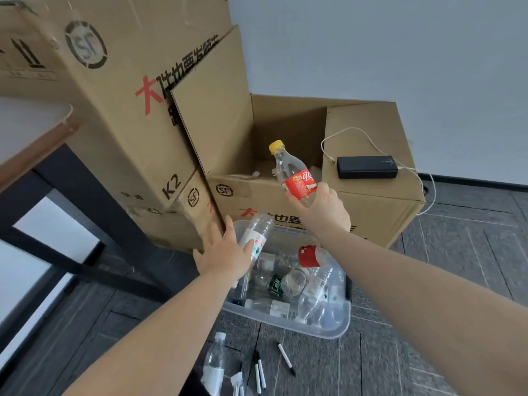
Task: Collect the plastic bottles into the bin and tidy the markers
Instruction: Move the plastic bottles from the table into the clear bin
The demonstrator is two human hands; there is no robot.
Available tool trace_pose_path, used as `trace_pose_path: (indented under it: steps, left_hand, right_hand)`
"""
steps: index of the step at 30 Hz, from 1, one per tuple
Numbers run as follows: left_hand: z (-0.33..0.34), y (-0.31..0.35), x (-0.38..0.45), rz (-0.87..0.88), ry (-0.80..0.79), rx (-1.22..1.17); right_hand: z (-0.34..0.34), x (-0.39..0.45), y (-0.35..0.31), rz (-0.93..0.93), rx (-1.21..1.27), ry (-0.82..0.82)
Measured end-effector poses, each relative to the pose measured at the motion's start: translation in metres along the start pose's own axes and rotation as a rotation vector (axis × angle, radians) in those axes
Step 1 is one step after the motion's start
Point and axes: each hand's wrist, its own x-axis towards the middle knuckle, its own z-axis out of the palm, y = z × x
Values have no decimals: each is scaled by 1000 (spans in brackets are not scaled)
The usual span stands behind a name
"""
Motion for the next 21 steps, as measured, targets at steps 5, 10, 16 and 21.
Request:
trace_pose_path:
  steps: [5,10,16,21]
  left_hand:
    - [-3,-17,5,-29,-75,82]
    - [-13,-34,11,-10,-18,150]
    - [-29,-43,11,6,-9,215]
    - [-42,-53,8,53,-72,320]
  right_hand:
    - [16,0,4,59,17,-68]
    - [36,-3,-2,84,74,-155]
    - [63,-9,-12,120,127,-251]
    - [82,-11,-19,109,70,-365]
